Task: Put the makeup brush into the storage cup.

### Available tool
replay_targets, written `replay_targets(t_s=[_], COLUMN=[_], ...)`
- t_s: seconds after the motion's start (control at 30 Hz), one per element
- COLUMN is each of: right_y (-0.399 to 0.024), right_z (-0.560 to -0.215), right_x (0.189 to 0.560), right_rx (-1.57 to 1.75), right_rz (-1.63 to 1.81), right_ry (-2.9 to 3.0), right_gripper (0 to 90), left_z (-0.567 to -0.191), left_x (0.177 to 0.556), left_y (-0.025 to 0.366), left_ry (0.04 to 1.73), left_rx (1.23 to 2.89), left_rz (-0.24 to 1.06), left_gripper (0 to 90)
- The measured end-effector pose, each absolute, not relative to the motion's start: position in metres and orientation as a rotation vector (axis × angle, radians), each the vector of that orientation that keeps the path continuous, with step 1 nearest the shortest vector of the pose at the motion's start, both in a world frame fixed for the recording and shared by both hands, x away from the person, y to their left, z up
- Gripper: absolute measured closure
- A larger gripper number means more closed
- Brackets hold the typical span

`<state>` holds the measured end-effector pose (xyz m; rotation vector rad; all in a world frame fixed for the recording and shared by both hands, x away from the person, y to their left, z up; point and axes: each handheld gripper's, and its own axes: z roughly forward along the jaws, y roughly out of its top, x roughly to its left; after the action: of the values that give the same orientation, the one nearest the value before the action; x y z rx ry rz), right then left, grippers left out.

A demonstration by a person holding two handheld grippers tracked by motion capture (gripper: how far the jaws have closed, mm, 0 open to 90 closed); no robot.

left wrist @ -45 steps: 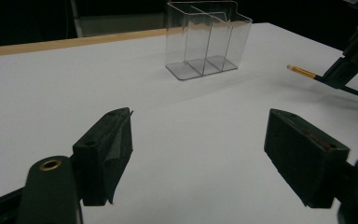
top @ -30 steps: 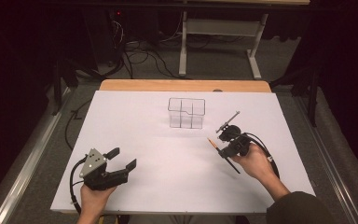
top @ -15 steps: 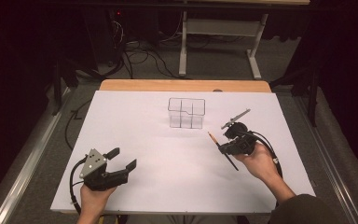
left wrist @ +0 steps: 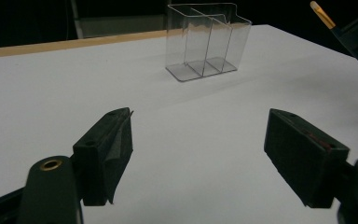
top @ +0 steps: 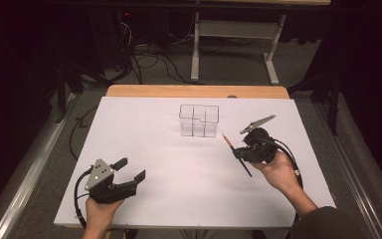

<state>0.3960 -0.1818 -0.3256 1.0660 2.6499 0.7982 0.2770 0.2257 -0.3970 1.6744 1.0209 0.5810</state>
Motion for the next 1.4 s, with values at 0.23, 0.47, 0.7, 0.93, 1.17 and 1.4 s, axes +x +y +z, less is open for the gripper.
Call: replay_targets(t_s=[0.23, 0.47, 0.7, 0.93, 1.17, 1.4], right_y=[-0.179, -0.173, -0.173, -0.174, -0.172, -0.165], right_z=[-0.323, -0.317, -0.314, -0.312, -0.303, -0.296], right_x=[0.400, 0.401, 0.407, 0.412, 0.421, 0.427], right_rx=[1.039, 1.019, 1.022, 1.031, 1.041, 1.020], right_rz=[0.877, 0.945, 1.005, 1.059, 1.109, 1.136], right_ry=[2.625, 2.603, 2.575, 2.557, 2.521, 2.510], right_gripper=[85.3, 85.2, 85.3, 85.2, 85.2, 85.2], left_z=[-0.397, -0.398, -0.397, -0.398, -0.399, -0.398], left_x=[0.277, 0.278, 0.277, 0.277, 0.280, 0.278], left_y=[0.226, 0.224, 0.226, 0.225, 0.223, 0.225], left_ry=[1.019, 1.017, 1.019, 1.019, 1.019, 1.016], left_rx=[1.679, 1.686, 1.680, 1.688, 1.695, 1.688], left_rz=[0.584, 0.576, 0.577, 0.572, 0.568, 0.567], left_gripper=[23.9, 23.9, 24.0, 24.1, 24.2, 24.4])
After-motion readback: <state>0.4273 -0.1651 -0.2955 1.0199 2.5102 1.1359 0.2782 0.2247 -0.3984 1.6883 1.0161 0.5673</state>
